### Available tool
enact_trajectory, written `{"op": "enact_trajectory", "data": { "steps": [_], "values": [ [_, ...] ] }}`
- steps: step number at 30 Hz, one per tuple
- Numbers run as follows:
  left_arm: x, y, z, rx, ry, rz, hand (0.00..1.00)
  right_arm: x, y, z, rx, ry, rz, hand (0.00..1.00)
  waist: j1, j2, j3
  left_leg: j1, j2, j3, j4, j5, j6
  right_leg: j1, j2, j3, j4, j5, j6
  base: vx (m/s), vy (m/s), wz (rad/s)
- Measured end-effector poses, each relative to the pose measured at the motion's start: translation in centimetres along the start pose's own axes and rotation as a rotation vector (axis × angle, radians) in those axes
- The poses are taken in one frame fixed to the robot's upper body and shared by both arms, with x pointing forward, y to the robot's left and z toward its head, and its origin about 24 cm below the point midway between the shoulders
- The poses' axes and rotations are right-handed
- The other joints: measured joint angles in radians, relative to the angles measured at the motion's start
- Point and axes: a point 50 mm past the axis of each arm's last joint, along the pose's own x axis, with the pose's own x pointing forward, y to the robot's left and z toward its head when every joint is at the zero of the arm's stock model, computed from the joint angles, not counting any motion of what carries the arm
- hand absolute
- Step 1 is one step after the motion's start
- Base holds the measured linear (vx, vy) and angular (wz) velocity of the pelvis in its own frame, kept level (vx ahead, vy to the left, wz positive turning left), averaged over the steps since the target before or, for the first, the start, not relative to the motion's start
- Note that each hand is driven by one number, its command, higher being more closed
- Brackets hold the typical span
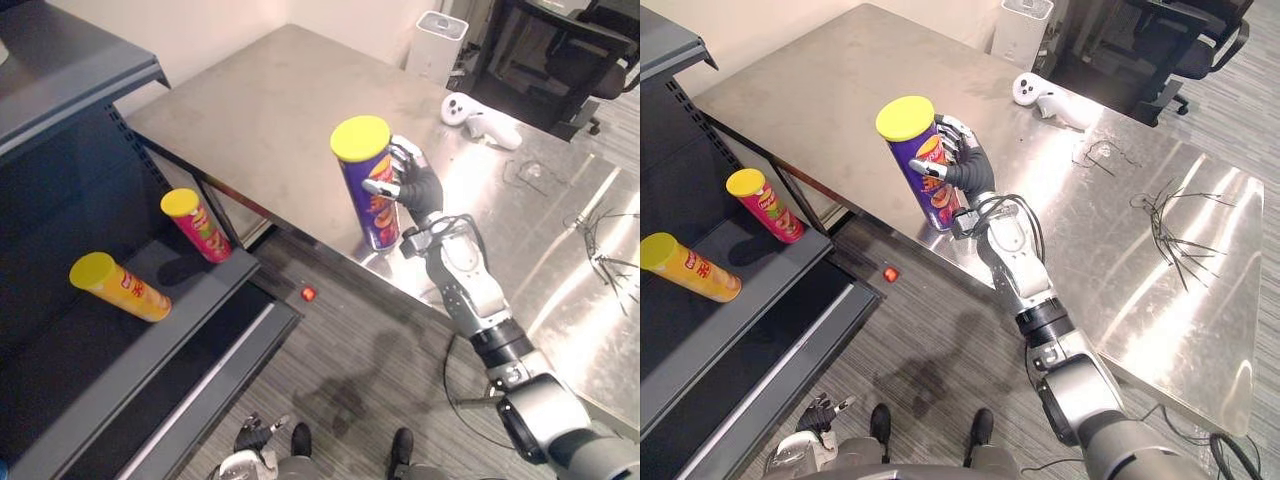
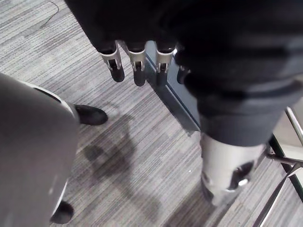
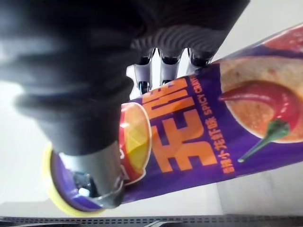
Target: Put the gum and the chips on the shelf.
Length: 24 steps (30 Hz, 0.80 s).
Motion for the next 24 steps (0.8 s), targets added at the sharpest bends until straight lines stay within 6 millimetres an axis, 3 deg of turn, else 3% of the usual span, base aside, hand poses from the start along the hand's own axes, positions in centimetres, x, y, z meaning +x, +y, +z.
{"op": "enact_trajectory", "data": {
  "steps": [10,15,24],
  "values": [
    [0.0,0.3,-0.4,0.009,0.021,0.044,0.0,-2.3,-1.8,2.4,0.167,-0.182,-0.239,1.0,-0.011,0.0,-0.009,0.012,0.003,0.019,0.003,0.0,0.0,0.004,0.003,0.01,-0.003,0.008,-0.006,-0.02,-0.012,-0.05],
    [-0.2,0.6,-1.2,0.023,0.049,0.069,0.0,-4.1,-2.4,1.7,0.211,-0.18,-0.312,1.0,-0.032,0.001,-0.043,0.021,0.003,0.025,0.002,0.0,0.0,0.007,0.004,0.02,-0.004,0.009,-0.006,-0.02,-0.01,-0.04],
    [-0.4,0.9,-1.8,0.035,0.068,0.091,0.0,-6.2,-2.8,1.2,0.233,-0.181,-0.37,1.0,-0.041,0.01,-0.069,0.042,0.006,0.045,0.001,-0.002,-0.003,0.015,0.008,0.038,-0.005,0.012,-0.009,-0.03,-0.011,-0.06]
  ]
}}
